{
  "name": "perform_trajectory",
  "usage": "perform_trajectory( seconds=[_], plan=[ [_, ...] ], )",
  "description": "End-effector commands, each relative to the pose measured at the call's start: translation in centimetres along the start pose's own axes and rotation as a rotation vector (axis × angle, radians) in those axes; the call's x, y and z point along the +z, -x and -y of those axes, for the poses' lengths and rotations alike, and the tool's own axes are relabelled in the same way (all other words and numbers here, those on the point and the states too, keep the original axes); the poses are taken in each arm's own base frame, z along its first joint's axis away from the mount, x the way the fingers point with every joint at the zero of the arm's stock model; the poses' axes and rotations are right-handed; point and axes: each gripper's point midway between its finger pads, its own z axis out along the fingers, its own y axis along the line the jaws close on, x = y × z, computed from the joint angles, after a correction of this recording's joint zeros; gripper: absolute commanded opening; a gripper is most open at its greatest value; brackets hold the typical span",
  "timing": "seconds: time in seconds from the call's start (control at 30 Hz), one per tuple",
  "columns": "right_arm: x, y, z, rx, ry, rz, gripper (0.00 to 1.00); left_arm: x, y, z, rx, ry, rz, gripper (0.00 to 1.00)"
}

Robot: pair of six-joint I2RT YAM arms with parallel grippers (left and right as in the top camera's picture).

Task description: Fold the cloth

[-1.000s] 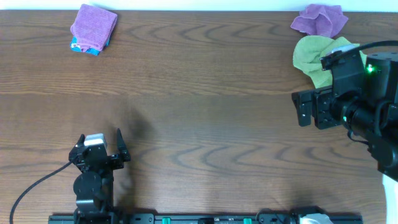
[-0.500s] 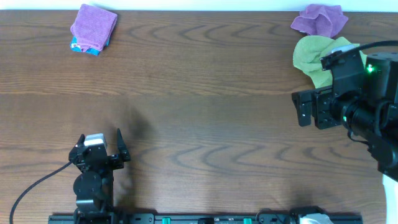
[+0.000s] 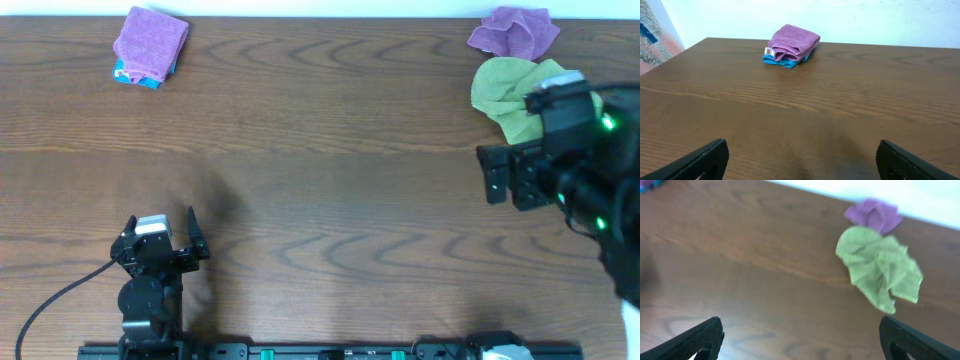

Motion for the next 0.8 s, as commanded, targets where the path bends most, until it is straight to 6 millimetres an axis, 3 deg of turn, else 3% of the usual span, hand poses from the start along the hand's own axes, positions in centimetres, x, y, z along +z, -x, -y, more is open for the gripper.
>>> perform_trajectory(
  seconds=[0.0, 0.13, 0.3, 0.5, 0.77],
  plan=[
    [-3.3, -0.1, 0.2, -0.016, -0.03, 0.137, 0.99, 0.3, -1.2, -0.5, 0.016, 0.027, -0.023, 0.95],
    [-5.4, -1.2, 0.1, -0.018, -0.05, 0.283, 0.99, 0.3, -1.2, -0.5, 0.016, 0.027, -0.023, 0.95],
    [-5.7, -5.3, -0.3, -0.015, -0.071, 0.383, 0.99, 0.3, -1.2, -0.5, 0.016, 0.027, -0.023, 0.95],
    [-2.8, -10.4, -0.5, -0.002, -0.096, 0.415, 0.99, 0.3, -1.2, -0.5, 0.016, 0.027, -0.023, 0.95],
    [2.9, -13.9, -1.6, -0.009, -0.038, 0.402, 0.99, 0.3, -1.2, -0.5, 0.016, 0.027, -0.023, 0.95]
  ],
)
